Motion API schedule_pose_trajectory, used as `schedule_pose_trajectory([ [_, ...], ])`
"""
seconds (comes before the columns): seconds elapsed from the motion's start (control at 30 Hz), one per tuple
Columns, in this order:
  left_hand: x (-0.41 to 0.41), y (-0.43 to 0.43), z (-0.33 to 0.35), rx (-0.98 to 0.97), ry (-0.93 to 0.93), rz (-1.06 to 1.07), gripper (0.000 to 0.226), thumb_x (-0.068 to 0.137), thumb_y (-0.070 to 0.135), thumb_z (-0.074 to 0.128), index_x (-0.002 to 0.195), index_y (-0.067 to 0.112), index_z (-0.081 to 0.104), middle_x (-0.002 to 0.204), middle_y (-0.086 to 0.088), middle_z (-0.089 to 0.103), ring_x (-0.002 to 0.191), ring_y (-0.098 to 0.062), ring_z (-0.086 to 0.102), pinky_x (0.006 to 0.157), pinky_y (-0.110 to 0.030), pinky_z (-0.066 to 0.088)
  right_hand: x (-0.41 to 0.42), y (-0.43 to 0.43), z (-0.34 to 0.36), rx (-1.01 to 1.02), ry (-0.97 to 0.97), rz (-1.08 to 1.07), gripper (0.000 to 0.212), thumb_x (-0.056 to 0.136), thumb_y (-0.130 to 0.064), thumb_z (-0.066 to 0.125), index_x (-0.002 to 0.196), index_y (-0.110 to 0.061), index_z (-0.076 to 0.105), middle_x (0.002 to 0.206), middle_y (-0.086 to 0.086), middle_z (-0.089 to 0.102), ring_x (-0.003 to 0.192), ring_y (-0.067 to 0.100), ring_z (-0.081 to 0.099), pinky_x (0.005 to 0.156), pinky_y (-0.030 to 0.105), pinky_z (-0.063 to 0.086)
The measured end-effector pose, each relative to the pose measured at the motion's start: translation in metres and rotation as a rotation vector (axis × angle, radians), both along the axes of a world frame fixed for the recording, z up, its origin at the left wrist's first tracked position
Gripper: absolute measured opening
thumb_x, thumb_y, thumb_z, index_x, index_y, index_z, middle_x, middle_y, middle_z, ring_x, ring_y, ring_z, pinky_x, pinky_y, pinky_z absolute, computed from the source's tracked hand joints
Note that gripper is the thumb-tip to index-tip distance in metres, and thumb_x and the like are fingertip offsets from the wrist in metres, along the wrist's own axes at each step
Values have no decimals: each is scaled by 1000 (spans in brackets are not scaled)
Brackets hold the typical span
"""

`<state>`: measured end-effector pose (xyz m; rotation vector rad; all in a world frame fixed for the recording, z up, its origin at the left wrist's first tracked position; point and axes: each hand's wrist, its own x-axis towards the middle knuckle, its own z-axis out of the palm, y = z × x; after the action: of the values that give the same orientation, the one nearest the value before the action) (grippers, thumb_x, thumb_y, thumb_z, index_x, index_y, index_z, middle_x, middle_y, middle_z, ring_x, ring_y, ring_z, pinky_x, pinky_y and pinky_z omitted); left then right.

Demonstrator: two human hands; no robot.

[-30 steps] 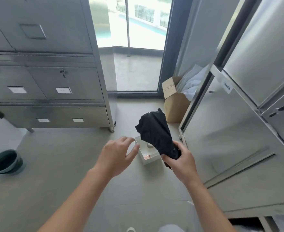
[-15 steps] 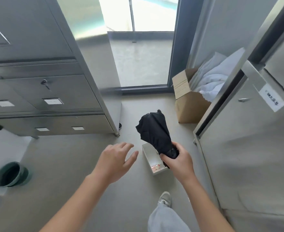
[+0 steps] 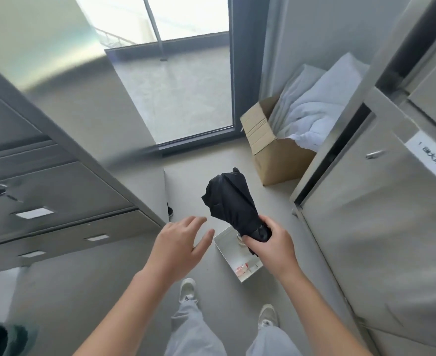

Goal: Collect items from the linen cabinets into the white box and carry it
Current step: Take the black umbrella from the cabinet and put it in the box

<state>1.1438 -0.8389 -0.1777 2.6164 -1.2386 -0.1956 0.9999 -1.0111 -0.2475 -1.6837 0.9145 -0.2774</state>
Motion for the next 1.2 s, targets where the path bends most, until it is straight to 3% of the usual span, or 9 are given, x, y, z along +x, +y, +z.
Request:
schedule_pose_trajectory([
  [0.23,81,-10,-40,69,78,-270,46,98,57,36,128,30,56,123,14,64,98,-19,63,89,-30,40,32,33,-26,-18,83,-234,40,68,-28,78,104,-40,67,88,-11,68,78,17,69,74,40,58],
  [0.33,109,-12,-62,129,81,-381,48,99,57,34,131,28,56,128,11,63,101,-19,63,90,-31,40,47,46,-45,-16,128,-293,37,69,-25,77,104,-33,68,87,-7,69,80,19,69,75,39,57],
  [0.53,134,1,-95,154,145,-399,50,98,59,32,129,28,56,125,10,64,99,-20,64,91,-33,43,61,70,-82,7,181,-345,37,66,-29,79,101,-26,70,91,-7,68,86,13,64,77,37,55],
  [0.67,130,6,-130,169,175,-382,50,98,59,32,128,27,57,124,10,64,104,-18,64,92,-34,44,64,72,-122,34,189,-346,38,65,-32,78,103,-31,71,93,-6,70,86,13,65,78,37,55],
  [0.83,119,22,-198,184,232,-340,46,99,58,34,125,28,56,121,10,65,101,-17,65,86,-35,46,63,82,-197,72,191,-348,39,71,-26,80,108,-27,71,91,2,71,83,24,67,76,46,58],
  [1.2,129,7,-408,192,264,-347,43,98,58,34,125,30,54,119,10,65,101,-19,65,86,-36,47,86,74,-387,-25,59,-421,45,70,-31,80,114,-29,71,103,-7,70,98,17,68,84,45,57],
])
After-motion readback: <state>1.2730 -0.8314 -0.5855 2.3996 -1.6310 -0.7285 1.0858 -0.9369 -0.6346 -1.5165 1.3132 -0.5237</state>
